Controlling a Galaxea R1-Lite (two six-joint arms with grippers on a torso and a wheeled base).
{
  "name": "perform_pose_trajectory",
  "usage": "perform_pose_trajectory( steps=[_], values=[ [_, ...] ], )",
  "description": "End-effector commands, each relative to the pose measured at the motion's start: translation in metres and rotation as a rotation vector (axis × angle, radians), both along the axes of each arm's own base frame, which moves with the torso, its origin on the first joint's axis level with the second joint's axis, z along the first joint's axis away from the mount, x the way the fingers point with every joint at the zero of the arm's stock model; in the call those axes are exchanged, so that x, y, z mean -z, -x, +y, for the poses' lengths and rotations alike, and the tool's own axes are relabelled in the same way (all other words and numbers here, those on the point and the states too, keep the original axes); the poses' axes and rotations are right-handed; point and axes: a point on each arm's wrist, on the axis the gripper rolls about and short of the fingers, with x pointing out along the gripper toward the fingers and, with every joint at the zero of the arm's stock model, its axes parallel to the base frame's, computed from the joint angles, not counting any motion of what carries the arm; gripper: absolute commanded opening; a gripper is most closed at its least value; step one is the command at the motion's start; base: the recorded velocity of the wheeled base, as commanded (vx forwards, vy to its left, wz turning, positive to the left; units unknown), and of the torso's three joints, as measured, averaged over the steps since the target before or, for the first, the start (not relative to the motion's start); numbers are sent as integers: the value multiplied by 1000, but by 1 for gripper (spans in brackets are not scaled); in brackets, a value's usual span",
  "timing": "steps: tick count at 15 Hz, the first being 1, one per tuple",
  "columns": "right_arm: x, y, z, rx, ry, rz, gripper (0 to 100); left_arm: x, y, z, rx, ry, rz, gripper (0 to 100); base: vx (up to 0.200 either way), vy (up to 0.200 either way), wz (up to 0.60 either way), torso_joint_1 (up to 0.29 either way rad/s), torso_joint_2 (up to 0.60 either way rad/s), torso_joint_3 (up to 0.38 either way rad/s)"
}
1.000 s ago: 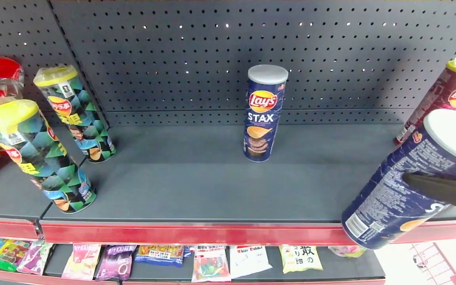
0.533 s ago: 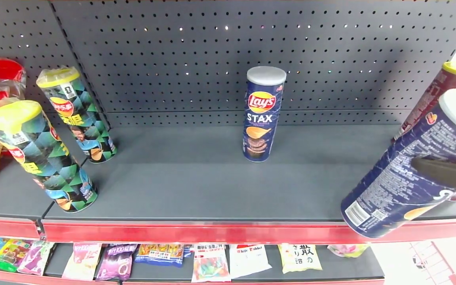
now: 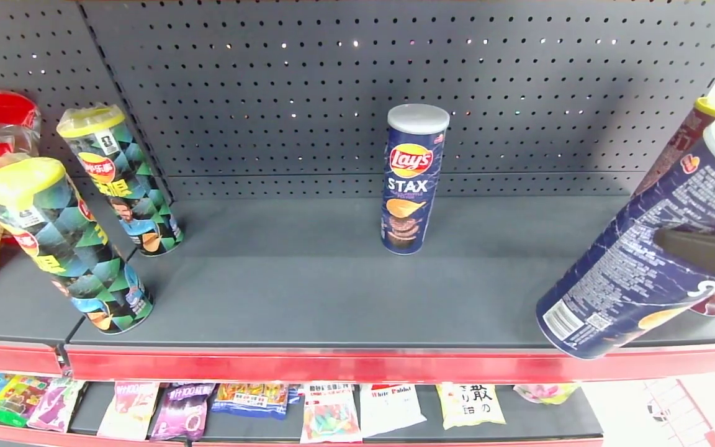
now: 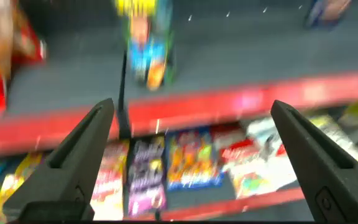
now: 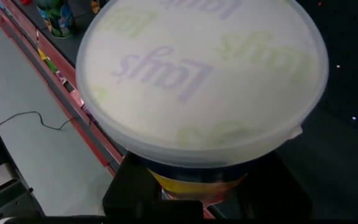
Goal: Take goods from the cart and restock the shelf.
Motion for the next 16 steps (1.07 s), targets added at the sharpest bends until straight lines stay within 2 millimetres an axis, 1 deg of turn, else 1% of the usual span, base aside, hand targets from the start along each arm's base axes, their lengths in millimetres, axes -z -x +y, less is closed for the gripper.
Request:
perform_pose_trajectory(
  steps=[1,2,3,4,5,6,7,8,9,10,11,12,14,16],
  values=[
    [2,0,0,-2,2,6,0,-141,-112,-24,446,-21,147,100,0,0,0,0,0,0],
    [4,0,0,-2,3,13,0,-146,-136,-38,538,-45,179,100,0,0,0,0,0,0],
    [5,0,0,-2,5,16,0,-147,-163,-54,593,-53,219,100,0,0,0,0,0,0],
    [5,0,0,-2,5,16,0,-145,-186,-68,632,-63,245,100,0,0,0,0,0,0],
    [5,0,0,0,5,16,0,-143,-219,-99,733,-73,244,100,0,0,0,0,0,0],
    [5,0,0,0,4,14,0,-142,-234,-111,763,-73,243,100,0,0,0,0,0,0],
    [4,-1,0,0,3,13,0,-139,-259,-130,808,-74,241,100,0,0,0,0,0,0],
    [3,-1,0,1,2,10,0,-135,-280,-143,846,-74,243,100,0,0,0,0,0,0],
    [3,-1,0,1,3,9,0,-135,-292,-153,872,-75,237,100,0,0,0,0,0,0],
    [2,-1,0,3,2,9,0,-137,-297,-161,889,-77,228,100,0,0,0,0,0,0],
    [2,-1,0,4,1,6,0,-139,-308,-173,905,-78,211,100,0,0,0,0,0,0],
    [1,0,0,6,0,3,0,-137,-319,-180,906,-83,209,100,0,0,0,0,0,0],
    [1,0,0,6,0,3,0,-127,-334,-187,907,-139,191,100,0,0,0,0,0,0],
    [1,-1,0,6,1,6,0,-122,-341,-190,907,-163,184,100,0,0,0,0,0,0]
  ],
)
